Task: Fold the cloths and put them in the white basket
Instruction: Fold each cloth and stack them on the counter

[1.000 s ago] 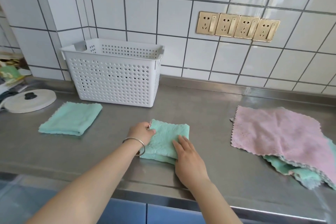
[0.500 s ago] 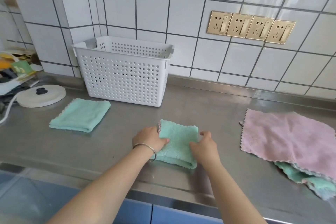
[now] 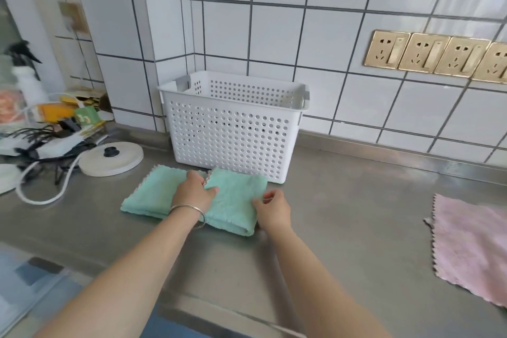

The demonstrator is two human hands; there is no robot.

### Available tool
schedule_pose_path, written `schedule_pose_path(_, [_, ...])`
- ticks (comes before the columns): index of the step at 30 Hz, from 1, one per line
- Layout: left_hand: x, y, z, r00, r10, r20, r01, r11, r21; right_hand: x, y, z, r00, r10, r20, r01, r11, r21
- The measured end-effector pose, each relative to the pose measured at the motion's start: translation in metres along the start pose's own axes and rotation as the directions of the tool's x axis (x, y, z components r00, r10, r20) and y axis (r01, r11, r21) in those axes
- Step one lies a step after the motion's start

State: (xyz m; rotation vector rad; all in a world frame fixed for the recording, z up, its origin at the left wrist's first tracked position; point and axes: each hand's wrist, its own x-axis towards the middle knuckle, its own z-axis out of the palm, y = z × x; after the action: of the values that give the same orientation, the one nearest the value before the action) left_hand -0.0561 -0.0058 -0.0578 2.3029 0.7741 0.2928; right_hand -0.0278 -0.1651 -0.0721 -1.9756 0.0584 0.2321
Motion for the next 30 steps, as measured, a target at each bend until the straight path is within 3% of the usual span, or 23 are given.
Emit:
schedule_pose_path(10, [0.011, -0.010, 0.023, 0.997, 0.071, 0.014, -0.072, 0.975, 0.211, 0.014, 0.004, 0.018, 0.994, -0.026, -0.104, 0.003, 0.977, -0.212])
schedule_pose_path(13, [0.010, -0.012, 0.025, 0.996, 0.088, 0.029, -0.092, 0.966, 0.240, 0.014, 0.002, 0.019, 0.997, -0.005, -0.075, -0.017, 0.955, -0.297])
schedule_pose_path(16, [0.005, -0.010, 0.017, 0.980, 0.197, -0.026, -0.169, 0.893, 0.418, 0.008, -0.006, 0.013, 1.000, -0.001, -0.004, 0.000, 0.948, -0.317])
schedule_pose_path(18, [-0.001, -0.001, 0.010, 0.934, 0.338, -0.113, -0.244, 0.839, 0.487, 0.002, -0.007, -0.005, 0.997, -0.072, -0.006, 0.067, 0.953, -0.295])
schedule_pose_path(21, [-0.019, 0.040, 0.018, 0.839, 0.530, -0.123, -0.448, 0.801, 0.397, -0.007, 0.007, -0.065, 0.961, -0.243, -0.130, 0.185, 0.918, -0.351])
schedule_pose_path(26, [-0.087, 0.133, 0.082, 0.685, 0.706, 0.178, -0.728, 0.674, 0.126, -0.034, 0.074, -0.204, 0.883, -0.335, -0.331, 0.081, 0.800, -0.594])
schedule_pose_path(30, [-0.158, 0.192, 0.154, 0.470, 0.776, 0.421, -0.882, 0.429, 0.195, -0.061, 0.131, -0.296, 0.907, -0.337, -0.254, -0.003, 0.597, -0.802])
